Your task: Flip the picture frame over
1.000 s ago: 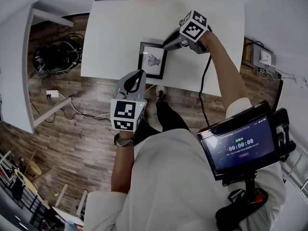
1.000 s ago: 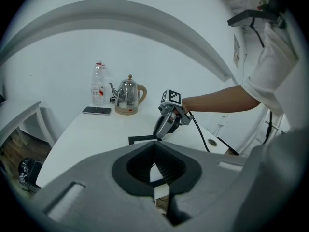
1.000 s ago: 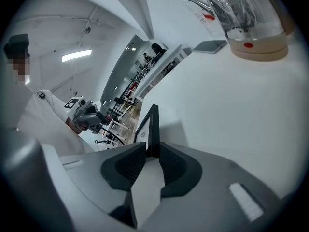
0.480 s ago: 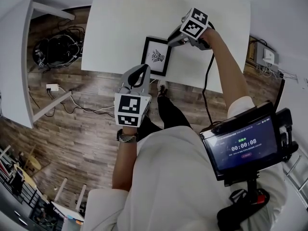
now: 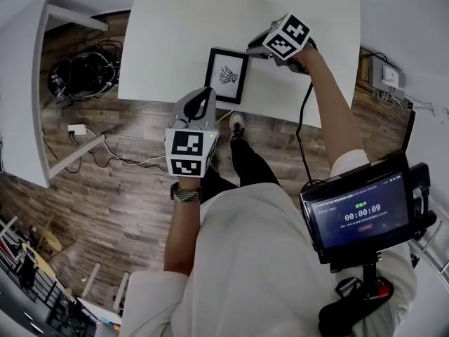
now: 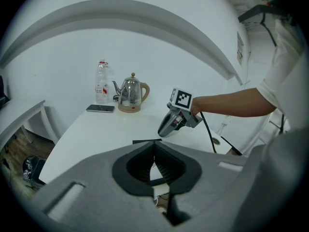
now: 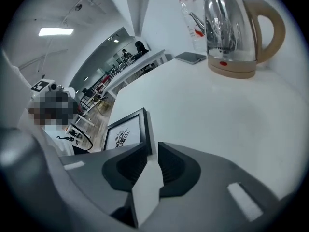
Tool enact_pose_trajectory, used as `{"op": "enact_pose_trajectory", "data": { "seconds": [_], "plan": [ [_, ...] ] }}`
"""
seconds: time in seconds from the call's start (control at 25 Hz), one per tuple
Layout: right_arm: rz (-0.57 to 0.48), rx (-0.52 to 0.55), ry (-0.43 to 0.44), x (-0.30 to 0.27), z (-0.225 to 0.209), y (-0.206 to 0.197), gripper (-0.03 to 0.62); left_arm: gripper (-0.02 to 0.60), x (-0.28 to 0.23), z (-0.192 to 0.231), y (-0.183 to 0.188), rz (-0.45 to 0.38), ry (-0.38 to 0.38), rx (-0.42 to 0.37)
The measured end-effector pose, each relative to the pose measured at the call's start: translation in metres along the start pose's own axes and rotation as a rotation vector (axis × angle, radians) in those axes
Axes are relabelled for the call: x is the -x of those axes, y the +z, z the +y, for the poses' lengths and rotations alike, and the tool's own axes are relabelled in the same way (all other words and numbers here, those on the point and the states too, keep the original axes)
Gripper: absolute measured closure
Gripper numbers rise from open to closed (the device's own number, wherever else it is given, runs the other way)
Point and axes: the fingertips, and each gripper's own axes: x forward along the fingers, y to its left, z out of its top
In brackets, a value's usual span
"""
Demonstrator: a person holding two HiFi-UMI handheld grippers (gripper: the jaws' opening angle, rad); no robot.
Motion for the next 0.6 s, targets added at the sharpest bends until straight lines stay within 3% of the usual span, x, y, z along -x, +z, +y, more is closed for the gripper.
{"op": "enact_pose_trajectory", "data": {
  "seconds": [0.12,0.2,0.4,0.6],
  "plan": [
    [-0.023,0.001,-0.113,0.011,-0.006,-0.003,0.542,0.577,0.001,0.003,0.003,-0.011,0.001,-0.004],
    [-0.039,-0.024,-0.196,0.021,-0.004,-0.005,0.591,0.577,0.006,0.004,0.006,-0.024,0.000,-0.015],
    [-0.087,-0.031,-0.378,0.043,0.033,-0.013,0.591,0.577,0.039,0.000,0.002,-0.061,-0.004,-0.048],
    [-0.138,0.018,-0.518,0.055,0.047,0.003,0.591,0.577,0.032,0.011,0.019,-0.072,-0.011,-0.083]
  ]
}}
